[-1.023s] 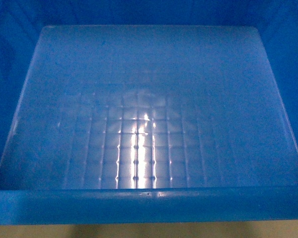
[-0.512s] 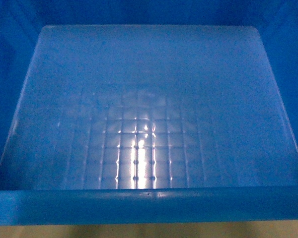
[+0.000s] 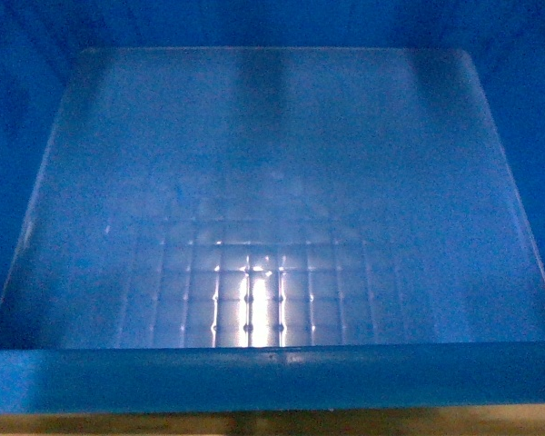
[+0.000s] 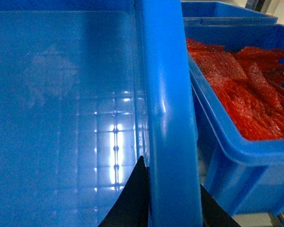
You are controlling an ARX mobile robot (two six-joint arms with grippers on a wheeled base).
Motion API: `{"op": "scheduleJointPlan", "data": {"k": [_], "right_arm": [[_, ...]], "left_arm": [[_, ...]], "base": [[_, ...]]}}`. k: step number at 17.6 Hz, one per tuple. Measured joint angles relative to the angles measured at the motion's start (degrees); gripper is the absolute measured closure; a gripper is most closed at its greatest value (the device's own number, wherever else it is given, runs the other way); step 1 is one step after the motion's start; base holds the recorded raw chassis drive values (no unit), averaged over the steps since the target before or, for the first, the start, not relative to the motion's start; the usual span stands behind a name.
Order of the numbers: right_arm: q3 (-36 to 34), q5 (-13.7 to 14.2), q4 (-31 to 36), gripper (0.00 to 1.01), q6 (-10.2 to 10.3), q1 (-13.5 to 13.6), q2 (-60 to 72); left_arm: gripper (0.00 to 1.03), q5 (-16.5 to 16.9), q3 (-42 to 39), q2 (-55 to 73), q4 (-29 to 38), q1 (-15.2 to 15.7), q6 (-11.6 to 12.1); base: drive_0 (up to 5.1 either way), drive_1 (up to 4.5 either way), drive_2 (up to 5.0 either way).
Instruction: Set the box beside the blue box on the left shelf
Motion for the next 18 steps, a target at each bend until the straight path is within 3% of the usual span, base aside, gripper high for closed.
{"op": "scheduleJointPlan", "data": {"k": [5,18], "right_arm": [[0.0,0.0,0.2,0.91,0.0,0.0,0.0],[0.0,0.0,0.2,0.91,0.0,0.0,0.1]], "left_arm": [[0.91,0.0,0.0,0.0,0.1,0.0,0.0],[0.91,0.1,0.0,0.2,0.2,0.0,0.0]], "base": [[-0.1,4.25,-4.4],[0.0,0.00,0.0]]}}
